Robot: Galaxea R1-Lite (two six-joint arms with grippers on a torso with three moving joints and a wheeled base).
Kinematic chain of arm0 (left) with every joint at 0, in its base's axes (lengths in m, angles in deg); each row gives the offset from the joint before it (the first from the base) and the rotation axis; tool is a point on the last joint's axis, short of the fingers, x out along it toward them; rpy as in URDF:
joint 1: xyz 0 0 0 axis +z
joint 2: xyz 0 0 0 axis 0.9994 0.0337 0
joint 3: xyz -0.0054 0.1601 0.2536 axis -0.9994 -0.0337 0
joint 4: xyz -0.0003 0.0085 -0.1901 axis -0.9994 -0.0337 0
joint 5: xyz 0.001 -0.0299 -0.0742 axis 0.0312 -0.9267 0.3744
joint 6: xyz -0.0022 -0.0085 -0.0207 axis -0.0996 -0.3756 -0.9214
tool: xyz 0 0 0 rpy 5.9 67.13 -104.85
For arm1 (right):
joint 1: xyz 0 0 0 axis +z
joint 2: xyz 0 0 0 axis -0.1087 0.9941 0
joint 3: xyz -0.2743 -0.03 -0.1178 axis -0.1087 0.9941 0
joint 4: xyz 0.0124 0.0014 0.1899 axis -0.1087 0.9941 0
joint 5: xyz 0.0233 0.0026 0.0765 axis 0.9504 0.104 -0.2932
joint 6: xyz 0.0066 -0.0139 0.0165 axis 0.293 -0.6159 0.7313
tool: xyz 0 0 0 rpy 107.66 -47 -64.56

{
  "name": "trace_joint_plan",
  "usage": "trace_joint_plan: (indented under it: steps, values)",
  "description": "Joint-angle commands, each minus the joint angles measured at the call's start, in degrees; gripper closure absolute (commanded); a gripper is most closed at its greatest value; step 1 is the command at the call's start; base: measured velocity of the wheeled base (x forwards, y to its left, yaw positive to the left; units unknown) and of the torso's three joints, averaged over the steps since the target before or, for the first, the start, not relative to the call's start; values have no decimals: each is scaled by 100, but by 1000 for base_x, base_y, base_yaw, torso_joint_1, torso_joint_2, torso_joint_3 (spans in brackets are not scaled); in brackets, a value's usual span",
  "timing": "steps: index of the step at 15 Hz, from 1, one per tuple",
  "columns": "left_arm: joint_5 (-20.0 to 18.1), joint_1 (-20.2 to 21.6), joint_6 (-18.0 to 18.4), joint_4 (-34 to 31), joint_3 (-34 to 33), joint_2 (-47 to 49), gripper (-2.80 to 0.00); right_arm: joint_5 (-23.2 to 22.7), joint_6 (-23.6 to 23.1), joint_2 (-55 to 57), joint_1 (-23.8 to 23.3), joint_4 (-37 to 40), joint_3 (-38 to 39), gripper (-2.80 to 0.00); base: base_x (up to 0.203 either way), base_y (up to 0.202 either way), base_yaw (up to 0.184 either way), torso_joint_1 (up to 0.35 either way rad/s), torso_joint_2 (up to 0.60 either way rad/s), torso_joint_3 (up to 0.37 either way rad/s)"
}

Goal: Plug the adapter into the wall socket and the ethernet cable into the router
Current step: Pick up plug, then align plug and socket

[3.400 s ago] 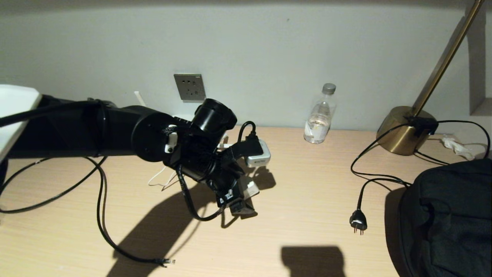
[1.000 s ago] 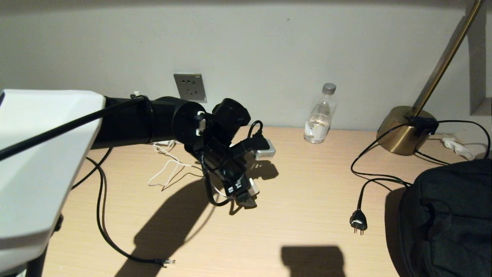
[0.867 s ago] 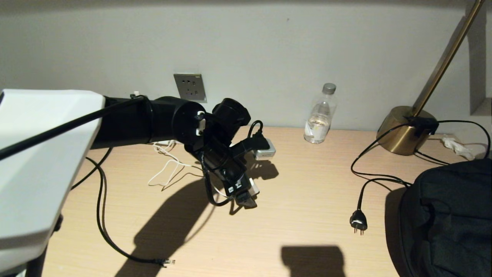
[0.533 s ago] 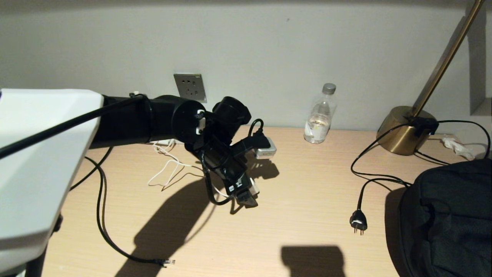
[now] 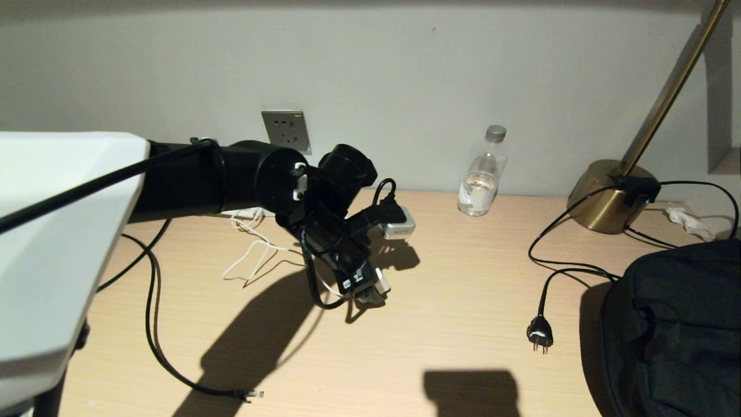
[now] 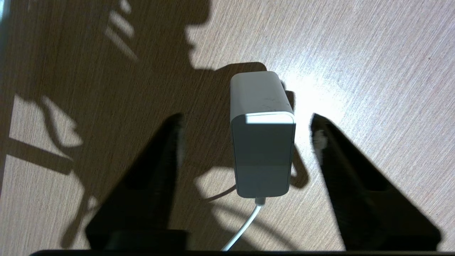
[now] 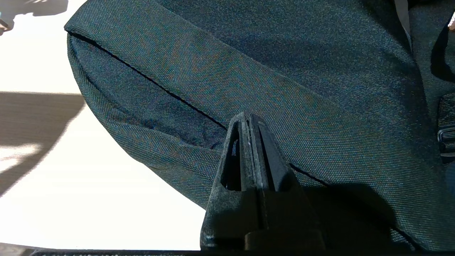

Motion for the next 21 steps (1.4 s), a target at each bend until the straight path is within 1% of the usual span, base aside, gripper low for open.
trace_joint_plan:
  steps: [1,9,12,13,14,16,17,18,19,20,21]
  values:
    - [-8,-1,22,-19,1,-4,0,-2,-2,9,-1,-1,0,0,0,0,0,0,0,0]
    - [-29,-1,-4,-101,-66,-159,0,-2,-2,9,1,-1,0,0,0,0,0,0,0,0]
    - [-47,4,-15,-101,-74,-492,0,-2,-2,9,7,-1,0,0,0,0,0,0,0,0]
    - [-60,25,-97,-101,-87,-655,0,-2,-2,9,-1,-1,-1,0,0,0,0,0,0,0]
    - [-66,54,-401,-96,-117,-840,0,-2,-2,9,-1,-1,0,0,0,0,0,0,0,0]
    - [-67,74,-1456,-84,-162,-1210,0,-2,-2,9,-1,-10,0,0,0,0,0,0,0,0]
    - [-35,92,-2121,-87,-174,-1420,0,-2,-2,9,-1,-10,0,0,0,0,0,0,0,0]
    - [36,168,-2654,-84,-212,-1665,0,-2,4,9,-1,-10,0,0,0,0,0,0,0,0]
    - [126,305,-2960,-58,-341,-1921,0,-2,52,9,-1,-10,0,0,0,0,0,0,0,0]
    - [173,500,-3120,-20,-571,-2210,0,7,60,9,7,-10,0,0,0,0,0,0,0,0]
    - [190,711,-3198,60,-937,-2520,0,-1,60,9,7,-10,0,0,0,0,0,0,0,0]
